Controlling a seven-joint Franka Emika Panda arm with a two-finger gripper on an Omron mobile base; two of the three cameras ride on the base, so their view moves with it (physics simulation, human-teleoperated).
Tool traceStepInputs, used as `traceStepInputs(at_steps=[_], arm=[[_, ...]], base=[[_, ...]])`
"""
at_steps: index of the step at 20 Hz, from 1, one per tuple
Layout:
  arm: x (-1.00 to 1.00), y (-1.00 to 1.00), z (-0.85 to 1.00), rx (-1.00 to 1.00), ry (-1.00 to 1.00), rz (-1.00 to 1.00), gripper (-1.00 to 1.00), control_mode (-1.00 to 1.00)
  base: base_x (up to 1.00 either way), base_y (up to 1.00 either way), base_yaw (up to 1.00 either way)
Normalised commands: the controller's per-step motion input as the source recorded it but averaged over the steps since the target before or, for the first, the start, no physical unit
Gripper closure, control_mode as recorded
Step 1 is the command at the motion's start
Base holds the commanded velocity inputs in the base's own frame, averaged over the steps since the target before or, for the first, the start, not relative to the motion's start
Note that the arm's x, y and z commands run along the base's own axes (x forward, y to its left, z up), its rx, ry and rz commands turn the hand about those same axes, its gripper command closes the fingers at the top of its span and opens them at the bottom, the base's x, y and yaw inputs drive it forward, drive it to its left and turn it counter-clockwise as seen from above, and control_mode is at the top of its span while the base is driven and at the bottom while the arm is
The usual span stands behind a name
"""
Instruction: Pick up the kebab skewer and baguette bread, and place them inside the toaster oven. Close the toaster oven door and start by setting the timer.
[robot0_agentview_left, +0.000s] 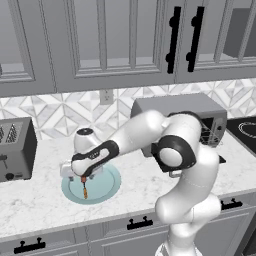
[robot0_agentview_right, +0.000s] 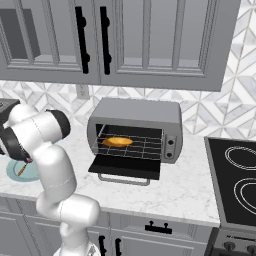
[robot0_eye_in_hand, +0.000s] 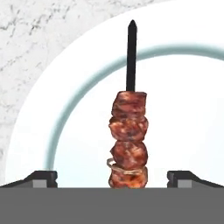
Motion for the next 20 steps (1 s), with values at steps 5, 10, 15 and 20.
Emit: traceStepInputs(at_steps=[5,10,15,20], arm=[[0.0,0.0,-0.32,0.0,0.0,0.0,-1.0,-1.0],[0.0,0.0,-0.24,0.0,0.0,0.0,1.0,-1.0],[0.0,0.0,-0.1,0.0,0.0,0.0,1.0,-1.0],[-0.03,-0.1,0.14,0.0,0.0,0.0,1.0,-1.0]], base=[[0.0,0.0,0.0],[0.0,0.0,0.0],[0.0,0.0,0.0],[0.0,0.0,0.0]])
